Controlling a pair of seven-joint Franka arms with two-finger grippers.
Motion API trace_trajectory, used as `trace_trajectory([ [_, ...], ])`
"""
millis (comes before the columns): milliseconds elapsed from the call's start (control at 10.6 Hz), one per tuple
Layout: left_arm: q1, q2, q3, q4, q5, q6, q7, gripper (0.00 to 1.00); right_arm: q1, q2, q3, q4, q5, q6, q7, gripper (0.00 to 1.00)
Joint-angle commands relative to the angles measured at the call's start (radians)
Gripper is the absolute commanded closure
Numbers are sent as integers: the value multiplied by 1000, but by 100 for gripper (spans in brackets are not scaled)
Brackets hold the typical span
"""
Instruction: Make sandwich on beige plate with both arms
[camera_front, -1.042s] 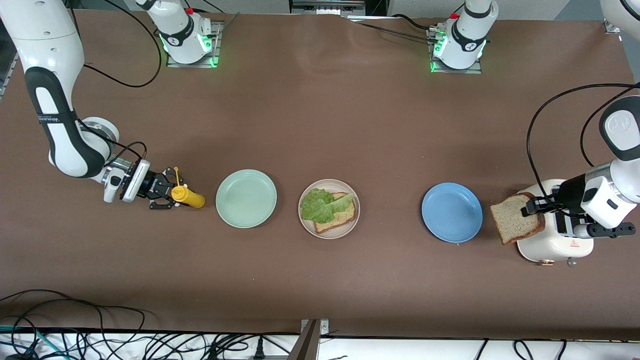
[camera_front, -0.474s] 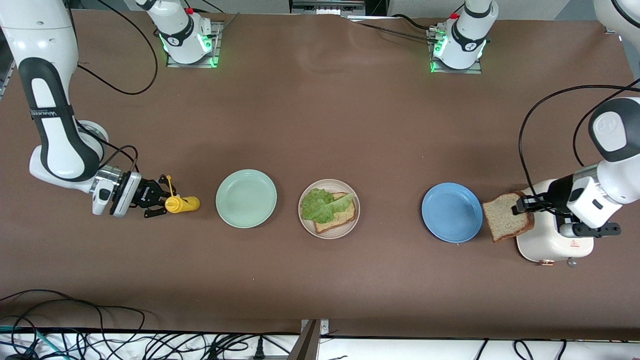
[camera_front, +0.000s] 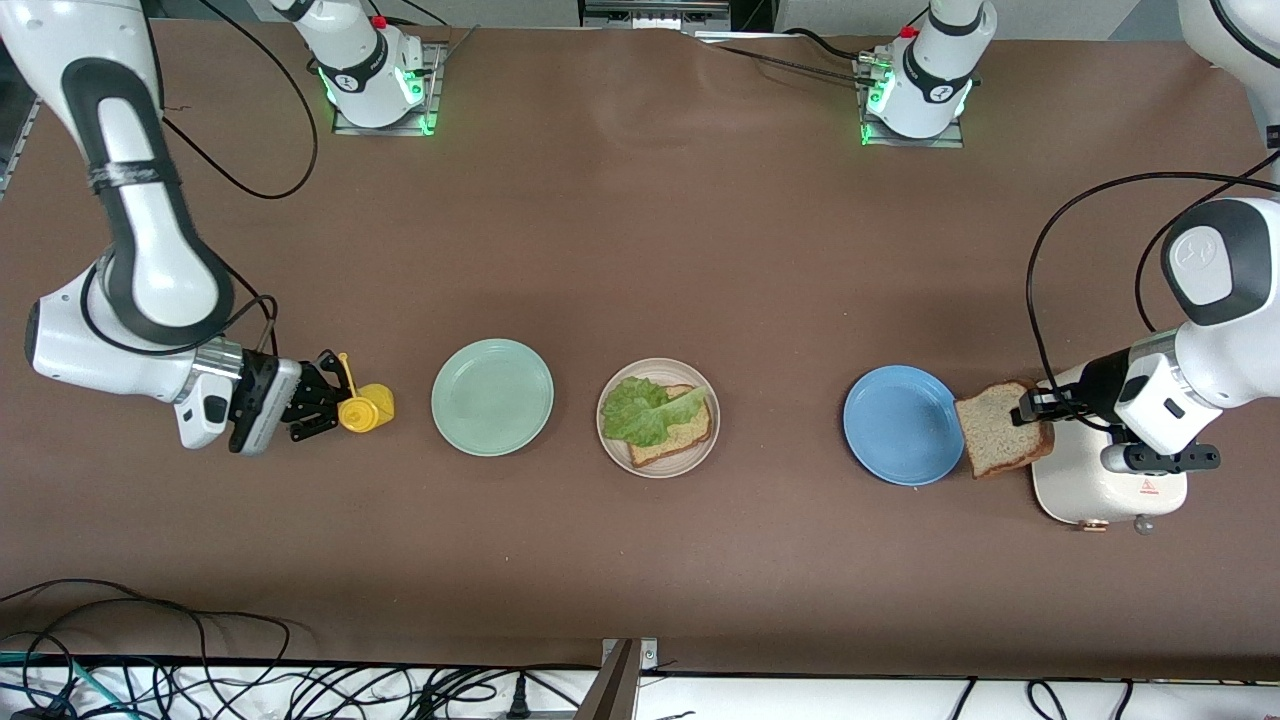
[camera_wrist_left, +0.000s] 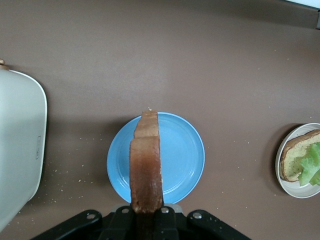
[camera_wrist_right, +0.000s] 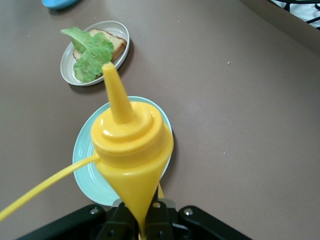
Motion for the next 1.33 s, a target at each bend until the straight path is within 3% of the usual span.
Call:
trace_trajectory([
  [0, -5, -12, 5, -21, -20, -4, 7, 100, 66, 1, 30, 74, -226, 2, 239, 100],
  [379, -3, -10, 5, -21, -20, -4, 7, 100, 199, 8, 51, 105, -613, 4, 571, 100],
  [758, -3, -7, 5, -22, -22, -6, 8, 100, 362, 83, 51, 174, -993, -22, 789, 100],
  [947, -3, -7, 5, -22, -22, -6, 7, 100, 457, 155, 45, 278, -1150, -126, 865, 100],
  [1231, -3, -6, 5, -21, -23, -6, 7, 100, 606, 342, 38, 558, -1333, -390, 893, 100],
])
